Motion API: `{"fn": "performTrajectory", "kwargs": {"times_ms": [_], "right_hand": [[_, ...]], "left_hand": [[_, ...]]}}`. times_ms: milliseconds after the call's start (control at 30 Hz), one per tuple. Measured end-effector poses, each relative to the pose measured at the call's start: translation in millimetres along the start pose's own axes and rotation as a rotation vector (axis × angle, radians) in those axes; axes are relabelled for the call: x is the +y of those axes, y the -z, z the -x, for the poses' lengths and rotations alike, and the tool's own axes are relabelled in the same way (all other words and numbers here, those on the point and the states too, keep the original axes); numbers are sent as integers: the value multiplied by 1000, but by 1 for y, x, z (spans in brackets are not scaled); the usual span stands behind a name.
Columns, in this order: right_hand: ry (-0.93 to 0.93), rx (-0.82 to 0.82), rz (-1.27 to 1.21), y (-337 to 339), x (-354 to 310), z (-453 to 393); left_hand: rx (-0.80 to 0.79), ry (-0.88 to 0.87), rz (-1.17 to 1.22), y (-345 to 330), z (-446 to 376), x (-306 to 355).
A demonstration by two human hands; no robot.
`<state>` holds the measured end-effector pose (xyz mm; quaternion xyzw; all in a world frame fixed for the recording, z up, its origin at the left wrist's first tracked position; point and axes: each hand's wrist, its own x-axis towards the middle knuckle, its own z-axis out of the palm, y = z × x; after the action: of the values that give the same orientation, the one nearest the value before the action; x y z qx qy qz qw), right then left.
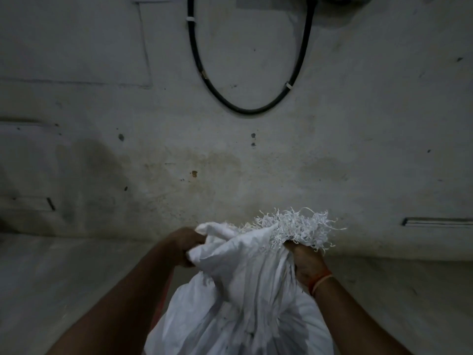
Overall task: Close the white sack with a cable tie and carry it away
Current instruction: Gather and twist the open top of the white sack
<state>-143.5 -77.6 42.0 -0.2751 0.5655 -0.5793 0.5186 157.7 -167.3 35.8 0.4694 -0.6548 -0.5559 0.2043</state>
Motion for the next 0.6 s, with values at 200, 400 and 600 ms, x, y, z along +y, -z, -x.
{"fn": "performTrajectory", "kwargs": {"times_ms": [200, 400, 600], "right_hand": [[135, -50, 159, 2, -3, 9], [270, -83, 449, 5, -7, 10], [184, 39, 273, 16, 0, 11]], "left_hand": [[642, -31, -4, 23, 8, 48], [683, 106, -495, 39, 27, 82], [452, 90, -419, 69, 34, 78]]}}
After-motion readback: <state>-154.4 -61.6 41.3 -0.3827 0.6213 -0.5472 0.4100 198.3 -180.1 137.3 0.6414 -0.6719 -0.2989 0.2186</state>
